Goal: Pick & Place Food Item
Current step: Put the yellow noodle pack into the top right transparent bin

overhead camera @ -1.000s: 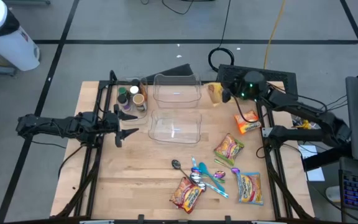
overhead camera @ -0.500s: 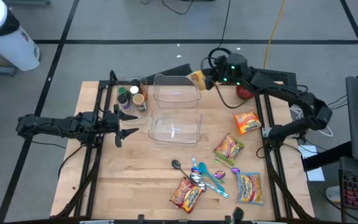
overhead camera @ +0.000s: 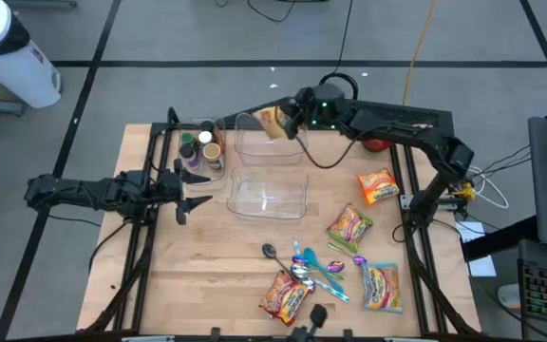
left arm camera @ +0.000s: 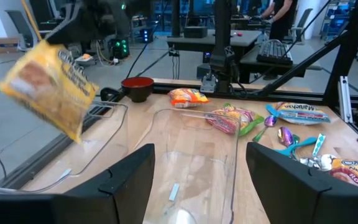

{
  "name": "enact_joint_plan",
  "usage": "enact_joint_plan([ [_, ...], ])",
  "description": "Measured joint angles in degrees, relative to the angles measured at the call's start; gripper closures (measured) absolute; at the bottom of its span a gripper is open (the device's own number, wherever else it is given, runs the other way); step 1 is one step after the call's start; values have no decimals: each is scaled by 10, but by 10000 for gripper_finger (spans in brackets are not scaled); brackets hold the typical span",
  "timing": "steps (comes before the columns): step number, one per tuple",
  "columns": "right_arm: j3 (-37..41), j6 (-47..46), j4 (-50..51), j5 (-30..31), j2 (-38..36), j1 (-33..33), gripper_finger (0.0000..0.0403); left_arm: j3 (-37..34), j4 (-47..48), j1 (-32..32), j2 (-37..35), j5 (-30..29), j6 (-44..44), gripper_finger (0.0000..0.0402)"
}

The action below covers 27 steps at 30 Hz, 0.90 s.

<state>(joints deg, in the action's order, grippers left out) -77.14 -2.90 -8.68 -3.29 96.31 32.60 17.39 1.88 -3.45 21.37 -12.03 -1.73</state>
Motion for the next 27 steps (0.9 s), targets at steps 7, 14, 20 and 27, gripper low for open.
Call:
enact_joint_plan([
  [7,1,36,-49,0,59,-15,403,0,0,0,0,0,0,149],
  [14,1,50,-98,0,102,-37,403,0,0,0,0,0,0,134],
  [20,1,87,-110,0,124,-57,403,0,0,0,0,0,0,133],
  [27,1,123,-112,0,140,-69,403,0,0,0,0,0,0,147],
])
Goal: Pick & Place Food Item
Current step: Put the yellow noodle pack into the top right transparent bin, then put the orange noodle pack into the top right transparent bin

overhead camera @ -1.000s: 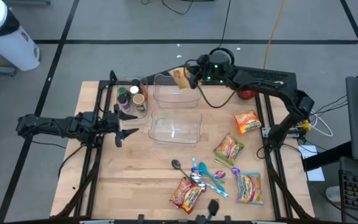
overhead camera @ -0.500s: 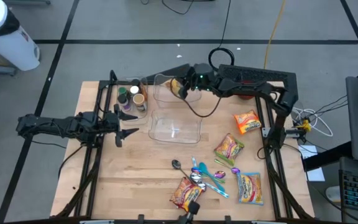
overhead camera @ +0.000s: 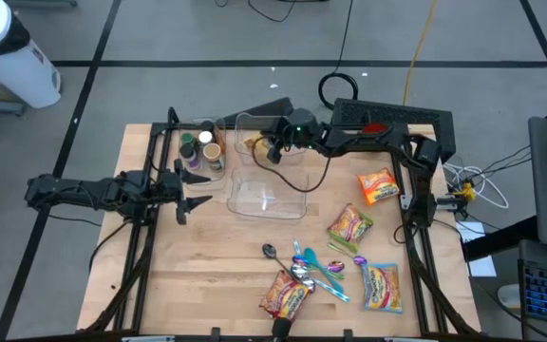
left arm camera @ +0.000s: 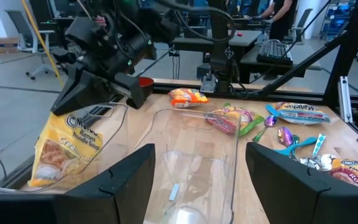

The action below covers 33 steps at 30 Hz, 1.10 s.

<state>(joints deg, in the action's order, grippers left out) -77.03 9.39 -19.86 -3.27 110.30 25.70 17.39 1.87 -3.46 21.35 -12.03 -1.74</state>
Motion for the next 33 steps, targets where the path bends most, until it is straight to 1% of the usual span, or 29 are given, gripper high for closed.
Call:
enact_joint_plan([
  [7,0,33,-8,1,2,-4,400,0,0,0,0,0,0,149],
  [10,0,38,-14,2,2,-3,386,0,0,0,0,0,0,144],
  [13,0,37,-17,2,2,-3,355,0,0,0,0,0,0,136],
  [18,0,33,-13,5,2,-2,286,0,0,0,0,0,0,131],
  [22,0,34,-2,42,-4,-7,241,0,0,0,0,0,0,130],
  [24,1,35,25,63,-24,-8,225,0,0,0,0,0,0,131],
  [26,0,30,70,66,-52,-10,214,0,0,0,0,0,0,130],
  [29,0,-1,188,64,-106,-11,204,0,0,0,0,0,0,132],
  [33,5,-40,339,62,-183,-15,200,0,0,0,0,0,0,140],
])
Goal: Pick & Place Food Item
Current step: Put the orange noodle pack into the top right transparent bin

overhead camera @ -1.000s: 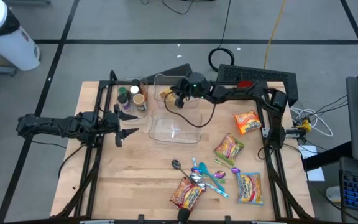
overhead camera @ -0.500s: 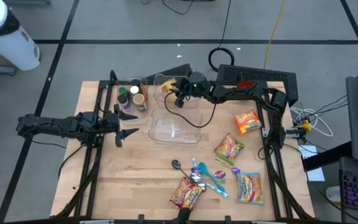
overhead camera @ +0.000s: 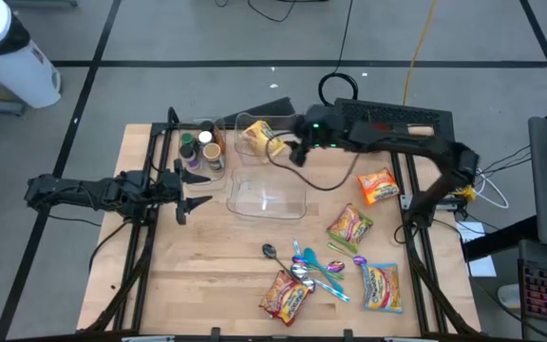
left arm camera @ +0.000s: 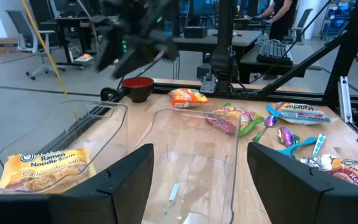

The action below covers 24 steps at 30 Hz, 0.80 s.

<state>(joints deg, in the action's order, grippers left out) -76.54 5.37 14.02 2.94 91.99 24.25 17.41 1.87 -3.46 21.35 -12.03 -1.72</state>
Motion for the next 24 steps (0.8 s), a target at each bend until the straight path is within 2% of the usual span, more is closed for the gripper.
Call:
enact_joint_plan([
  [6,72,-75,119,3,-121,-11,205,0,0,0,0,0,0,150],
  [11,184,-152,134,8,-226,-16,205,0,0,0,0,0,0,146],
  [16,284,-198,135,75,-308,-16,205,0,0,0,0,0,0,134],
  [20,327,-210,153,107,-336,-16,208,0,0,0,0,0,0,131],
  [24,339,-236,204,126,-323,-15,213,0,0,0,0,0,0,130],
])
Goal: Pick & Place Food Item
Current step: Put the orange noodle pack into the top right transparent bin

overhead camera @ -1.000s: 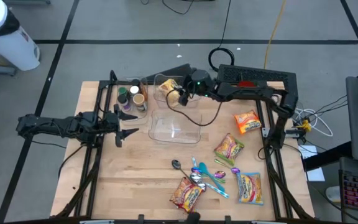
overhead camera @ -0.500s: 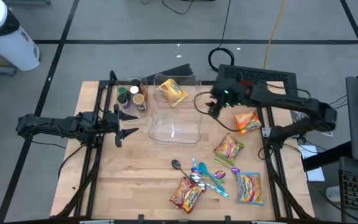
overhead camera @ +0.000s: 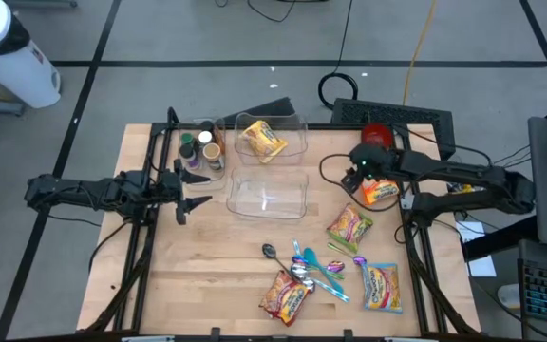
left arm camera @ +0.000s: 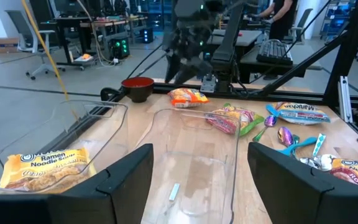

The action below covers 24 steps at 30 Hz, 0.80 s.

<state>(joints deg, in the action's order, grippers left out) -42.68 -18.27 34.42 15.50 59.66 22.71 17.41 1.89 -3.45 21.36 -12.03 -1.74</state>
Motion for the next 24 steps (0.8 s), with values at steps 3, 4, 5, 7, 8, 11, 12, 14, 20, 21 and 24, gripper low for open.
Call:
enact_joint_plan([
  [3,0,-11,39,24,25,0,215,0,0,0,0,0,0,130],
  [4,0,-14,45,27,34,0,216,0,0,0,0,0,0,130],
  [5,0,-16,49,27,43,0,216,0,0,0,0,0,0,130],
  [7,0,-20,48,27,63,0,216,0,0,0,0,0,0,132],
  [8,0,-21,48,27,71,0,216,0,0,0,0,0,0,134],
  [11,0,-21,48,25,98,1,216,0,0,0,0,0,0,141],
  [12,0,-21,50,25,106,1,216,0,0,0,0,0,0,143],
  [14,0,-21,51,24,118,1,216,0,0,0,0,0,0,147],
  [20,0,-51,60,24,142,1,216,0,0,0,0,0,0,148],
  [21,0,-51,64,24,145,1,216,0,0,0,0,0,0,146],
  [24,0,-56,71,23,153,1,216,0,0,0,0,0,0,139],
])
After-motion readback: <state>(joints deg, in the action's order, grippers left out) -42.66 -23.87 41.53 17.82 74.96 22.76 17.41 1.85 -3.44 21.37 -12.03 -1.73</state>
